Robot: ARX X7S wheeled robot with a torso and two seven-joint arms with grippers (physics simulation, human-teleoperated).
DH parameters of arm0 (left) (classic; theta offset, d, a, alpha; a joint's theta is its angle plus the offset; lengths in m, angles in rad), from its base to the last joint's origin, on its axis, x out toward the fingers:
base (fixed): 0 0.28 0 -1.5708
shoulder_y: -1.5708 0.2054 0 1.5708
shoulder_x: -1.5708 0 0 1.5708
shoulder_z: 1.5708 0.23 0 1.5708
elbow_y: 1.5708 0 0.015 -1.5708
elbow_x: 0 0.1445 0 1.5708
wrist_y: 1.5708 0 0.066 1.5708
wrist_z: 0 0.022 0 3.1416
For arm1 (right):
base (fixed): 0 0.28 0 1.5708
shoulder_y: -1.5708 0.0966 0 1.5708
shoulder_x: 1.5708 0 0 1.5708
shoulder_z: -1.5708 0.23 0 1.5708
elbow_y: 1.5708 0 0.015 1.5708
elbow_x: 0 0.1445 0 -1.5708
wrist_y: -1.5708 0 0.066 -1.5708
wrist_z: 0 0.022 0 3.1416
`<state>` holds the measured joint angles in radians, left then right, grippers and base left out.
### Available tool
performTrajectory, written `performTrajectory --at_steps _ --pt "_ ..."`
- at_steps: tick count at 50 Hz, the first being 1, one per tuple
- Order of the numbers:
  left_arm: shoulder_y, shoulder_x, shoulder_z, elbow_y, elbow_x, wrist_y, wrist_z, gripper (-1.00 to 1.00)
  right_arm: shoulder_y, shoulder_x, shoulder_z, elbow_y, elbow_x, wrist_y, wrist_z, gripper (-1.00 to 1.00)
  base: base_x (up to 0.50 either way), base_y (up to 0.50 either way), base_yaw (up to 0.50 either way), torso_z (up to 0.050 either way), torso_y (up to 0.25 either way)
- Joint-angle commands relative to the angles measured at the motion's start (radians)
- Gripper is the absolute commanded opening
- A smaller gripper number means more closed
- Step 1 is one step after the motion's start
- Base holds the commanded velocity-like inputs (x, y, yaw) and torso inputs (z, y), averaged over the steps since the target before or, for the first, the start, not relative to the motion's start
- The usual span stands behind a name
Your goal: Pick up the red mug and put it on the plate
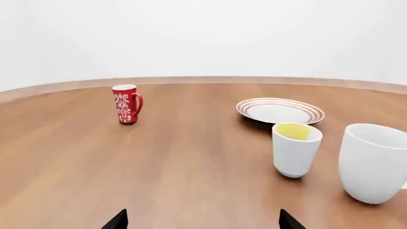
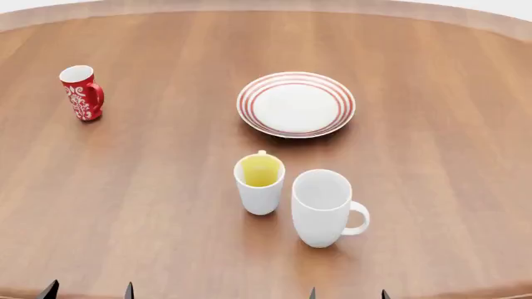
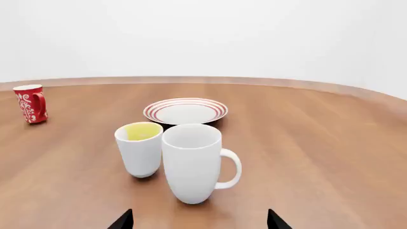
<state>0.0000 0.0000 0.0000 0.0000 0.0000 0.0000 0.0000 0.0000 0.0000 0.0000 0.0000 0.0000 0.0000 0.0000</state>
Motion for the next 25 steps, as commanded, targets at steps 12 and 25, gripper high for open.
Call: performTrajectory --at_steps 12,25 --pt "-0.002 -0.048 0.058 -0.015 -0.047 0.004 -0.048 1.00 -0.007 0.049 -0.057 -0.014 0.036 0.013 0.057 1.00 0.00 0.00 0.00 0.000 0.000" --pt "-0.043 -0.086 0.086 0.102 -0.077 -0.136 -0.054 1.00 0.038 0.076 -0.074 -0.112 0.089 0.174 0.066 1.00 0.00 0.00 0.00 0.000 0.000"
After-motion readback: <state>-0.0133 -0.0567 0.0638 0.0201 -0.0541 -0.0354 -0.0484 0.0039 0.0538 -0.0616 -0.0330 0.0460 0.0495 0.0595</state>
